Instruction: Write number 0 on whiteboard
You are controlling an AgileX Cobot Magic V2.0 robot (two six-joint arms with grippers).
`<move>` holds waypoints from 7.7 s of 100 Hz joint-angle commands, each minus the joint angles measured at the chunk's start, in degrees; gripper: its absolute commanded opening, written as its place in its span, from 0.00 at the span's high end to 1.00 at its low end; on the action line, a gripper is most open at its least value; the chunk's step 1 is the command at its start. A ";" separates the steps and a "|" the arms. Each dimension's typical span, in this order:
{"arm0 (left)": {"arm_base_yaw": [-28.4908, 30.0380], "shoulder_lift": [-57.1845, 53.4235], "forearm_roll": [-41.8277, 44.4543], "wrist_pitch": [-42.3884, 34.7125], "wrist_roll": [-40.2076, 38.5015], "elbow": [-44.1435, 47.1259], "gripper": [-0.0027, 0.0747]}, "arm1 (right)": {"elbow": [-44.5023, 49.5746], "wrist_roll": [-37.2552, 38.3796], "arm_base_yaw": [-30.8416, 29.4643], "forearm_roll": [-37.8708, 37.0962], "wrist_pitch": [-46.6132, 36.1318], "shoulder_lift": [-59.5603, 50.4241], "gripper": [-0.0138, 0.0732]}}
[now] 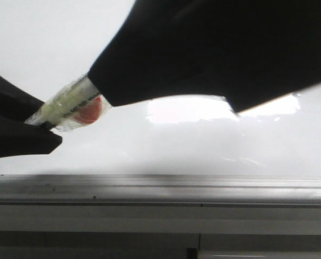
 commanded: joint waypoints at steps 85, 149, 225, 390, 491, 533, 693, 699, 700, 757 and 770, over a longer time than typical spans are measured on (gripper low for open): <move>-0.58 0.61 -1.09 -4.67 -0.57 -1.50 0.95 | -2.11 -0.38 0.14 0.92 -2.20 -0.73 0.93; -0.58 -16.71 -12.79 4.38 -0.89 -1.50 0.33 | -2.11 -0.51 0.14 0.82 -5.40 -0.37 0.93; 9.43 -38.44 -16.61 18.22 -8.86 -1.50 0.99 | -2.11 10.04 -2.47 -1.71 1.19 -9.29 0.92; 18.10 -38.44 -18.35 14.34 -11.37 -1.50 0.99 | -1.92 10.17 -7.73 -8.87 6.24 -5.87 0.92; 18.10 -38.44 -18.35 13.04 -11.37 -1.50 0.99 | -1.08 10.17 -13.92 -6.77 11.98 -11.04 0.92; 18.10 -38.44 -18.14 13.04 -11.37 -1.50 0.99 | 1.98 10.17 -13.37 -2.62 9.07 -9.67 0.92; -1.57 -14.05 1.44 1.24 -0.19 -2.55 0.64 | -21.96 6.97 4.59 -1.30 23.59 3.80 0.92; -1.57 -13.13 1.44 0.98 -0.19 -3.10 0.64 | -21.96 6.97 5.99 -1.30 23.59 3.80 0.92; -1.57 -13.10 1.44 0.98 -0.19 -3.06 0.64 | -21.96 6.97 6.11 -1.30 23.59 3.80 0.92; -1.57 -11.92 7.12 2.98 -0.19 -3.19 0.64 | -22.22 6.97 7.18 -1.31 21.86 3.80 0.92; -1.57 -11.44 8.04 3.27 -0.19 -3.19 0.64 | -23.27 6.97 7.18 -1.31 22.37 3.80 0.92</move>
